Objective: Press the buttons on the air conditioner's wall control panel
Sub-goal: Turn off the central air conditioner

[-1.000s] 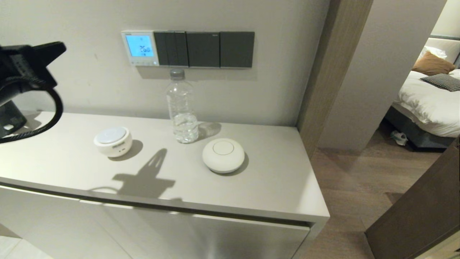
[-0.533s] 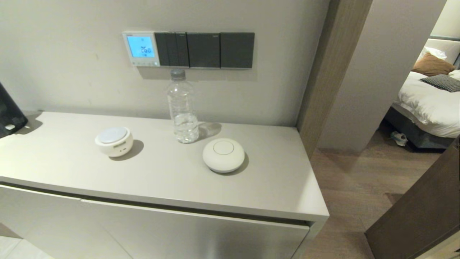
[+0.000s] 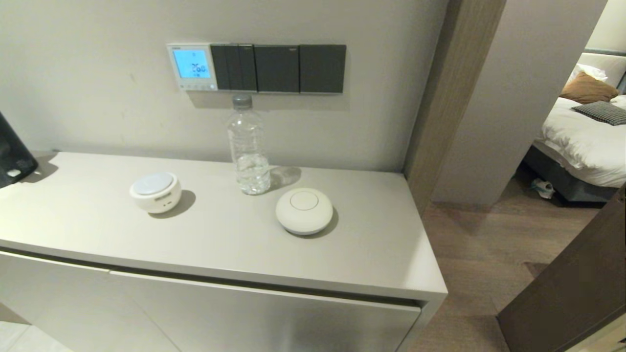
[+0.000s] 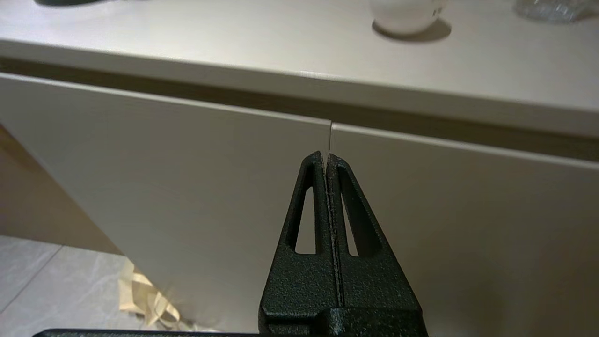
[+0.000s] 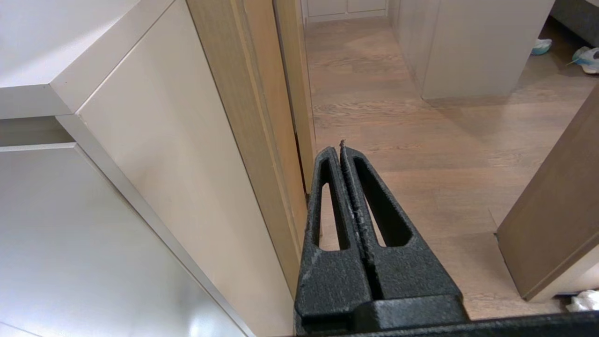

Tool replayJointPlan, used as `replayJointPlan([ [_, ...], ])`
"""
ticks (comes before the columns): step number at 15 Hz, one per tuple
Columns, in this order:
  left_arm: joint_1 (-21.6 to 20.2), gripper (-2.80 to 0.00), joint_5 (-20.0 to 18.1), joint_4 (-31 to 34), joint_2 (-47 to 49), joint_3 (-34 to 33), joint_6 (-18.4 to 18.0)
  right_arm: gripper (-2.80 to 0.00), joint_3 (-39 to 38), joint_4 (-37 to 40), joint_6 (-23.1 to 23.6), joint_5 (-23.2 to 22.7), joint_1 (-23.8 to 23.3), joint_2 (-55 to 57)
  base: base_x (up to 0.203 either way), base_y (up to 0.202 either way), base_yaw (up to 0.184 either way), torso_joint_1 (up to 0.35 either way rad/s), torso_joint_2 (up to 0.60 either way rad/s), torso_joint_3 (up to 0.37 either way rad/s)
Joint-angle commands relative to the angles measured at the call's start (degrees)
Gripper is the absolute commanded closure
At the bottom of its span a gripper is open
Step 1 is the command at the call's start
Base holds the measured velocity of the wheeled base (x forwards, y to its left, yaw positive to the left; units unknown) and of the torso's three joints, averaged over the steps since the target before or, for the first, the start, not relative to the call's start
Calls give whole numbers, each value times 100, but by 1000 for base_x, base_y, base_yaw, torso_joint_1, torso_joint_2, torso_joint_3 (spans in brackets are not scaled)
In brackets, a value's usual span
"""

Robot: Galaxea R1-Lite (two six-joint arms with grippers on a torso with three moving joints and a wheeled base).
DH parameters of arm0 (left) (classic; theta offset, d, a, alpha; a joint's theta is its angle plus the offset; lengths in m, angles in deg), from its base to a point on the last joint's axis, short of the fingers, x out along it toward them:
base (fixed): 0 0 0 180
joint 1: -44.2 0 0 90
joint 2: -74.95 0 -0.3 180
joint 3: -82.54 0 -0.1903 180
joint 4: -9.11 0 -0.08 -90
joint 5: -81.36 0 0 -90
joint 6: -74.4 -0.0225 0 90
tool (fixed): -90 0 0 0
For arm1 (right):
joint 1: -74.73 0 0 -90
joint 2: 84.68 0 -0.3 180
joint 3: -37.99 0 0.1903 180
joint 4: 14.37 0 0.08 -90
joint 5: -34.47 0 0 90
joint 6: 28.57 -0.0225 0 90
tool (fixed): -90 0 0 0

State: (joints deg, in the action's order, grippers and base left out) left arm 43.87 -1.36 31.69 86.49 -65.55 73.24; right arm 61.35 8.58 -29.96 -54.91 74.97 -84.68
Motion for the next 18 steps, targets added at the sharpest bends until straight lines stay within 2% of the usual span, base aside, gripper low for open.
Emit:
replayJointPlan([
  [1,-37,0,-110,-106,-273,-497,2,0,-18,-2,-1,-1,2,0,0,0,0,0,0,0],
  [6,-21,0,-743,-59,-961,-820,-36,0,-18,-2,-1,-1,2,0,0,0,0,0,0,0],
  [9,-14,0,-786,-98,-1145,-843,-42,0,-18,-2,-1,-1,2,0,0,0,0,0,0,0],
  [11,-17,0,-683,153,-1145,-847,-63,0,-18,-2,-1,-1,2,0,0,0,0,0,0,0],
  [18,-2,0,-675,123,-1145,-854,54,0,-10,-2,-1,-1,2,0,0,0,0,0,0,0],
])
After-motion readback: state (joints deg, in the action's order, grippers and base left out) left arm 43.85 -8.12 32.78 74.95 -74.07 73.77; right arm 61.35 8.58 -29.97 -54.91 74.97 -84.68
